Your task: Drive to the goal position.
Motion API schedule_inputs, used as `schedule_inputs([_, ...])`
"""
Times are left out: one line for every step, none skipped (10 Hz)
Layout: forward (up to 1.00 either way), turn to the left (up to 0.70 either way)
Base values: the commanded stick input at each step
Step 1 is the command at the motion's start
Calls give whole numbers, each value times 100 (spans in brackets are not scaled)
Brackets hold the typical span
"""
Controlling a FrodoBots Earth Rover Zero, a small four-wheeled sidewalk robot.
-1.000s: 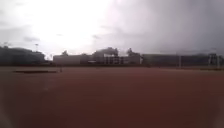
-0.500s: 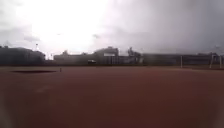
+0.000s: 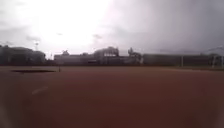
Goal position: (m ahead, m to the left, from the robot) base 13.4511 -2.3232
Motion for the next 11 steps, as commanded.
schedule_inputs([50, 0])
schedule_inputs([50, 0])
schedule_inputs([50, 0])
schedule_inputs([50, 0])
schedule_inputs([50, 0])
schedule_inputs([50, 0])
schedule_inputs([50, 0])
schedule_inputs([50, 0])
schedule_inputs([50, 0])
schedule_inputs([50, 0])
schedule_inputs([50, 0])
